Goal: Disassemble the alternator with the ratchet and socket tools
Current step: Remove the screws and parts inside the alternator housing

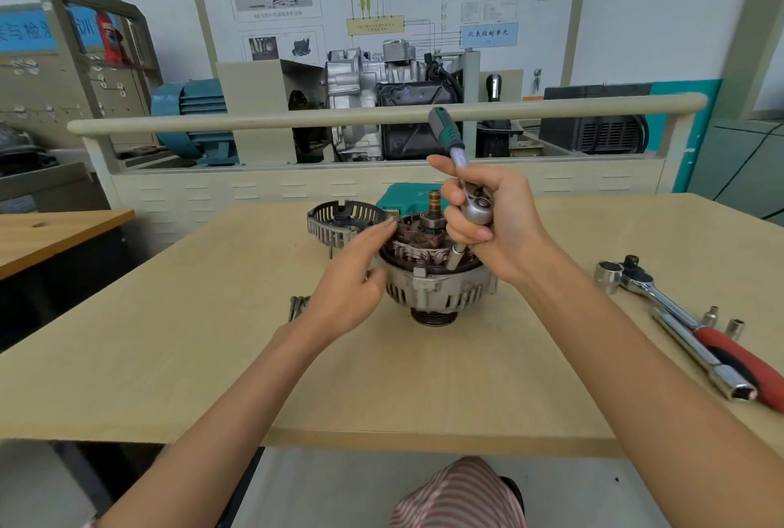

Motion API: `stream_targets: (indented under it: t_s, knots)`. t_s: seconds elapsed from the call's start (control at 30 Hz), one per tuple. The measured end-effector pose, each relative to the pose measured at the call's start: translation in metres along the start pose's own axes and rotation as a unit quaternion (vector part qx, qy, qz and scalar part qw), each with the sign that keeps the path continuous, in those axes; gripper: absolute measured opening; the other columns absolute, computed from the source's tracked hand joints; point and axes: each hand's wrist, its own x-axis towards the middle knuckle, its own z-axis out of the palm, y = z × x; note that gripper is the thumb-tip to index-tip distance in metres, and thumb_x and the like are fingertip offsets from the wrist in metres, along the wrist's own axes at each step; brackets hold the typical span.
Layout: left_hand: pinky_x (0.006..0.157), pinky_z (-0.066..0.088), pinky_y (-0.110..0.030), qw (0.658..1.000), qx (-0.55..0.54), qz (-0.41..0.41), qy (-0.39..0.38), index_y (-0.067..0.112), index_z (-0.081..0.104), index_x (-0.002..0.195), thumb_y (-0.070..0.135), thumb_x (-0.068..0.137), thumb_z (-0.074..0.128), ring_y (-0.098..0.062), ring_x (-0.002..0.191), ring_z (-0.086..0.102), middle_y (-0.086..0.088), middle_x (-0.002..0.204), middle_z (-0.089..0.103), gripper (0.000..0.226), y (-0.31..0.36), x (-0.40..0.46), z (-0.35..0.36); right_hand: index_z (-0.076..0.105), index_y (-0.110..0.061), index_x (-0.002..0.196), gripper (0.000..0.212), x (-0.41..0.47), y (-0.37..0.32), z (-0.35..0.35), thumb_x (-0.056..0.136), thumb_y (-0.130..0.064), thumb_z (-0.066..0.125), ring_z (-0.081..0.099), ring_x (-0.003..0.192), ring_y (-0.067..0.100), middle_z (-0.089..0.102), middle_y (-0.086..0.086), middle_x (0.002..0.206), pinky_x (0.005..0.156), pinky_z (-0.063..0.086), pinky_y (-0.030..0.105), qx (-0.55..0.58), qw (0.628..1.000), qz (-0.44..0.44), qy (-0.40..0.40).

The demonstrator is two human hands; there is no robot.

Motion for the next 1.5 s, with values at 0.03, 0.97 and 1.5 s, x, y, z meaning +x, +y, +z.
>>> stream_targets:
  t_s: [0.03,0.97,1.5]
  knots:
    - [0.106,0.014,-0.002,1.000,-0.009,0.007,-0.009,0.014,0.039,0.141,-0.012,0.081,0.043,-0.001,0.133,0.026,0.008,0.143,0.035,0.066,0.000,-0.003,0.002,0.055,-0.008,0.105,0.026,0.000,0.001,0.000,0.093,-0.014,0.032,0.021,0.027,0.005,0.043,-0.006,0.051,0.036,0.010,0.021,0.001,1.000,0.002,0.001]
    - [0.118,0.009,-0.042,0.986,0.106,0.106,0.066,0.028,0.048,0.136,0.035,0.094,0.044,-0.019,0.146,0.004,-0.011,0.157,0.012,0.043,0.028,-0.045,0.050,0.047,-0.006,0.117,0.025,0.021,-0.009,0.000,0.097,-0.011,0.032,0.020,0.028,0.002,0.042,-0.010,0.046,0.030,0.014,0.016,-0.152,0.986,0.062,0.021]
    - [0.067,0.012,-0.026,0.980,0.070,-0.023,0.185,0.019,0.072,0.095,0.034,0.091,0.058,-0.016,0.084,0.027,0.005,0.084,0.038,0.021,0.078,0.005,0.064,0.049,-0.009,0.101,0.021,0.020,-0.017,-0.011,0.097,-0.010,0.029,0.022,0.026,0.002,0.041,-0.008,0.050,0.028,0.015,0.014,-0.042,0.993,0.109,-0.019]
